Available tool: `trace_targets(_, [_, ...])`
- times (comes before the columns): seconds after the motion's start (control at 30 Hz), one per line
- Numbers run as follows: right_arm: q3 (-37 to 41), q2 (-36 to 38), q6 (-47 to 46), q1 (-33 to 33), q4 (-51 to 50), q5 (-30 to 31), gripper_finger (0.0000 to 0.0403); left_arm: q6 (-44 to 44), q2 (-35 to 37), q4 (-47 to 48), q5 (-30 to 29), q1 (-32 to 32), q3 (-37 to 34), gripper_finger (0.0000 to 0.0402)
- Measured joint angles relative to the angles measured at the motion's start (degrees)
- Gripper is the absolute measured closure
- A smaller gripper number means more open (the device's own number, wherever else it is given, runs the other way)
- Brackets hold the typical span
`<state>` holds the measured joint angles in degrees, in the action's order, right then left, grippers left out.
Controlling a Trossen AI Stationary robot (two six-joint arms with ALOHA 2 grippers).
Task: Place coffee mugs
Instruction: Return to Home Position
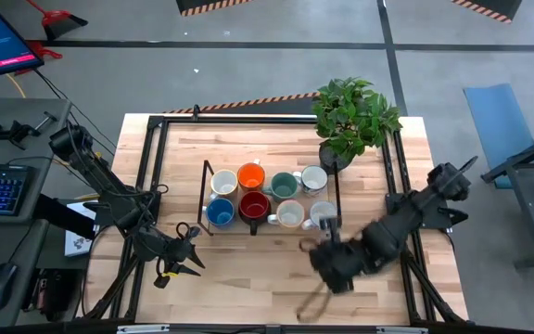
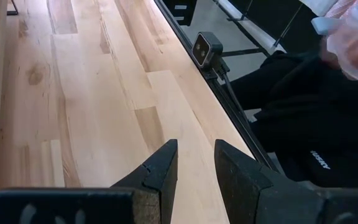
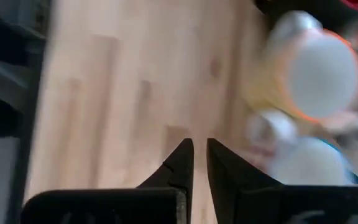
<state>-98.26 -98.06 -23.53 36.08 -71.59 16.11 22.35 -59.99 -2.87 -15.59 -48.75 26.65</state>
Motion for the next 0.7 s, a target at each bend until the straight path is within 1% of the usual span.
trace_targets(0.13, [6.8, 0.0, 3.0, 4.5, 15.6, 0.2, 0.0379, 0.0, 0.0, 0.0, 0.0, 0.0, 0.0, 0.0307])
trace_targets(0.3, [19.0, 0.0, 10.1, 6.1, 39.7, -1.6, 0.0379, 0.0, 0.0, 0.0, 0.0, 0.0, 0.0, 0.0307])
trace_targets(0.43, [29.2, 0.0, 12.0, 4.8, 54.9, -3.4, 0.0379, 0.0, 0.0, 0.0, 0.0, 0.0, 0.0, 0.0307])
trace_targets(0.57, [38.6, 0.0, 12.1, 2.1, 68.4, -7.1, 0.0379, 0.0, 0.0, 0.0, 0.0, 0.0, 0.0, 0.0307])
trace_targets(0.7, [48.8, 0.0, 13.5, -0.7, 86.7, -13.5, 0.0379, 0.0, 0.0, 0.0, 0.0, 0.0, 0.0, 0.0307])
